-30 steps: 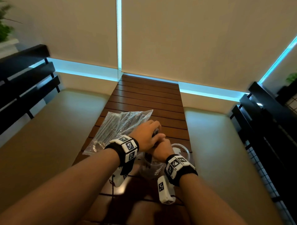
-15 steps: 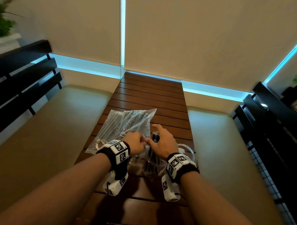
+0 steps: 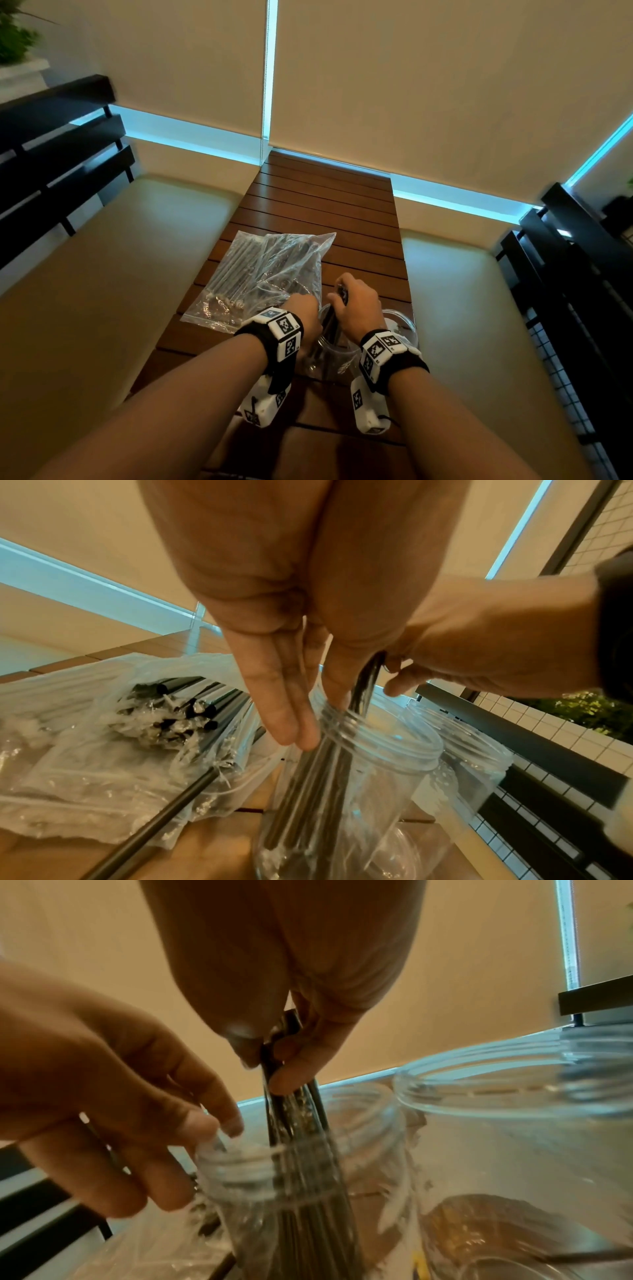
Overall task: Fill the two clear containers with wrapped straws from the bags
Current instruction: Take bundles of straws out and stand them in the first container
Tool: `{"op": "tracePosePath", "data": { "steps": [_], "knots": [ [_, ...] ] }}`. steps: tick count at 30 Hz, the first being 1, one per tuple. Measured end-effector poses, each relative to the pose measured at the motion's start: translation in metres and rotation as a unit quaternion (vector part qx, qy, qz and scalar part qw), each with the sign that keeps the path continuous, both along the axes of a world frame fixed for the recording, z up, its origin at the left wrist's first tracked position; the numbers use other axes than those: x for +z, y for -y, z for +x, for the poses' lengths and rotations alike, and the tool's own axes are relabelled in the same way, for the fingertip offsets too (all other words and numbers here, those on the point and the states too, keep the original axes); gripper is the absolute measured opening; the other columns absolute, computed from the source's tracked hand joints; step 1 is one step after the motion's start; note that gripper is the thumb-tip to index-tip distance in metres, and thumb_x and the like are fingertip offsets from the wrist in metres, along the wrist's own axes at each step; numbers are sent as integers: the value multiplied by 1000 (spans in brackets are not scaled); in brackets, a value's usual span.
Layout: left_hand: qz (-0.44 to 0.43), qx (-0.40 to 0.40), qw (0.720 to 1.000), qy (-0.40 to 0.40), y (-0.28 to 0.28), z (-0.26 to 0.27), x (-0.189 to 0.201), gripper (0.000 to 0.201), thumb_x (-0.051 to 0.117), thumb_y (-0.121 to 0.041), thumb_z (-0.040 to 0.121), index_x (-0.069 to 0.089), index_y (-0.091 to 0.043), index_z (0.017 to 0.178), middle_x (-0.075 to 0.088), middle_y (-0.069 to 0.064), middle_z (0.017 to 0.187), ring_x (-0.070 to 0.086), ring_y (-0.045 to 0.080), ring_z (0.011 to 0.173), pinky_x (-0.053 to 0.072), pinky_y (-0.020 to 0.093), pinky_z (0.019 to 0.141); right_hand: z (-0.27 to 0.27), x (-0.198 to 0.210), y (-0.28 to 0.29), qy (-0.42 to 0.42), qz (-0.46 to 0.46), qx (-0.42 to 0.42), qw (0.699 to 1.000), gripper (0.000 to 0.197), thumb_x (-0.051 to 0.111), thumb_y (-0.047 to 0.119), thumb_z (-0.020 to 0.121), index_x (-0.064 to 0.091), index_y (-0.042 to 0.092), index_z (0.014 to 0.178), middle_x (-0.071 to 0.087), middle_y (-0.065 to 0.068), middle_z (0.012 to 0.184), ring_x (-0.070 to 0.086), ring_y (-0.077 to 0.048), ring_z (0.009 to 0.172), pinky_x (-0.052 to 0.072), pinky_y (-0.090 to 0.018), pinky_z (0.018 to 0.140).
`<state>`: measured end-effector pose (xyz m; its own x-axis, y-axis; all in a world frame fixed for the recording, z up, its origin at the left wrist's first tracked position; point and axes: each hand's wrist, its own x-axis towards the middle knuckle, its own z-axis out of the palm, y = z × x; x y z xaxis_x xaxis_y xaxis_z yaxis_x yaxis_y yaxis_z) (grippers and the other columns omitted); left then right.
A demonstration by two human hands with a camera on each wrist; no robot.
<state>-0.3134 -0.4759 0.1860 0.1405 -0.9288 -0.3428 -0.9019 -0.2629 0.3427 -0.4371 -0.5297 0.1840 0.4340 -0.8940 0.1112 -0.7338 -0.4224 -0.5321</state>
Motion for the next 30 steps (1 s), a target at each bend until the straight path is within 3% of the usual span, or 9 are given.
{"op": "tracePosePath", "data": {
  "steps": [4, 7, 10, 15, 18, 21, 25, 27, 30],
  "knots": [
    [-41, -16, 999, 27, 0, 12, 11, 24, 58, -24, 91, 61, -10, 110, 64, 10, 111, 64, 29, 98, 54, 36, 79, -2, 3, -3, -22, -16, -21, 999, 21, 56, 40, 95, 51, 24, 109, 56, 2, 108, 61, -24, 91, 53, -41, 78],
    [-90, -9, 994, 58, -4, 36, 17, 21, 56, -32, 92, 66, -18, 105, 57, 5, 114, 61, 26, 100, 53, 40, 85, -2, 7, -6, -100, -30, -17, 994, 26, 47, 47, 98, 47, 25, 113, 53, 3, 114, 63, -25, 90, 51, -38, 72],
    [-63, -27, 993, 98, -9, 59, 6, 26, 57, -36, 91, 70, -21, 109, 44, 5, 126, 50, 26, 114, 49, 41, 90, -4, 4, -8, -185, 22, 2, 982, 31, 40, 49, 100, 45, 22, 115, 52, -2, 117, 63, -31, 92, 44, -36, 70],
    [16, -113, 983, 147, -16, 77, -20, 32, 57, -34, 90, 68, -18, 116, 24, 4, 151, 34, 28, 131, 48, 44, 95, -3, 13, -4, -150, -33, -41, 987, 53, 41, 68, 90, 43, 28, 123, 44, -2, 122, 61, -25, 98, 53, -39, 74],
    [7, -117, 984, 133, -13, 82, -22, 32, 55, -31, 90, 66, -16, 116, 47, 4, 136, 51, 24, 117, 52, 39, 90, 10, 28, -7, -124, -160, -48, 978, 49, 48, 64, 88, 50, 26, 120, 46, -1, 119, 53, -18, 98, 51, -30, 64],
    [-33, -80, 992, 89, -4, 92, -13, 22, 54, -24, 88, 68, -14, 102, 63, 5, 115, 63, 24, 97, 55, 40, 85, 34, 38, -18, -105, -260, 47, 959, 23, 56, 42, 90, 59, 22, 98, 56, 3, 97, 50, -14, 82, 45, -24, 57],
    [-65, -60, 994, 59, 1, 103, 5, 17, 54, -18, 86, 69, -13, 87, 65, 8, 105, 63, 25, 88, 54, 41, 80, 74, 26, -28, -173, -30, 183, 967, 19, 51, 24, 92, 55, 15, 76, 59, -6, 77, 58, -26, 68, 55, -38, 63],
    [-81, -60, 994, 51, -1, 107, 12, 19, 53, -17, 84, 70, -10, 84, 65, 10, 106, 63, 27, 86, 54, 40, 78, 89, 12, -26, -180, 78, 147, 970, 25, 54, 17, 89, 45, 14, 66, 52, -8, 70, 51, -26, 60, 49, -34, 58],
    [-88, -53, 994, 39, -6, 110, 22, 18, 54, -14, 82, 71, -8, 84, 65, 13, 112, 64, 30, 94, 55, 43, 81, 98, -7, -23, -156, 129, 71, 977, 18, 59, 19, 88, 47, 13, 76, 60, -13, 88, 53, -29, 71, 42, -33, 60]
  ]
}}
